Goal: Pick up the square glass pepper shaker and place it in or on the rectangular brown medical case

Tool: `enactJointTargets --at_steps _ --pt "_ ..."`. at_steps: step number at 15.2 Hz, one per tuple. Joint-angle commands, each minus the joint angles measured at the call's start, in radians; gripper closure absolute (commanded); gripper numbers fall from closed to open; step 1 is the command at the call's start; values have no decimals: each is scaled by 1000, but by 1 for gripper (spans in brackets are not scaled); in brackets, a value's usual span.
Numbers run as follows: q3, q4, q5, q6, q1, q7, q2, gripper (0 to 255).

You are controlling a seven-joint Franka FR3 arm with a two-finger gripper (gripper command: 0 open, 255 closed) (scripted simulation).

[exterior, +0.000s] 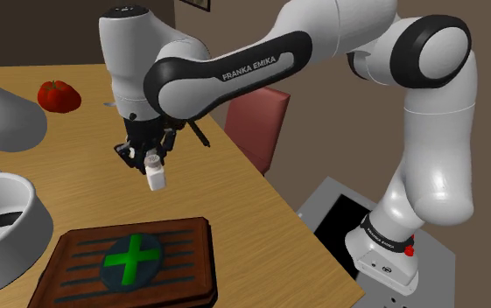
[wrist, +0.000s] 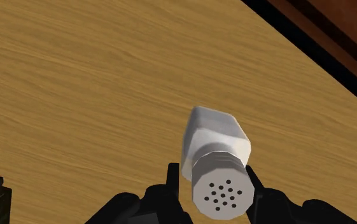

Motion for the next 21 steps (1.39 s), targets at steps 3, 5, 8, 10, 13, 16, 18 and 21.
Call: enactJointTargets --at_steps 3,5,8,10,13,16,18,21 --pt "6 32 12 -47 -1 -11 -17 255" --pt "8 51 16 -70 0 -16 -22 255" --pt "11 83 22 -107 2 -23 -28 255" --pt "12 106 25 -132 5 -27 -31 255" --pt "14 143 28 -170 9 -33 -34 255" --pt "16 184 30 -210 14 -39 -34 255" --pt "17 213 31 -237 19 -42 -33 255" --pt "28 210 30 -248 47 -4 -42 255"
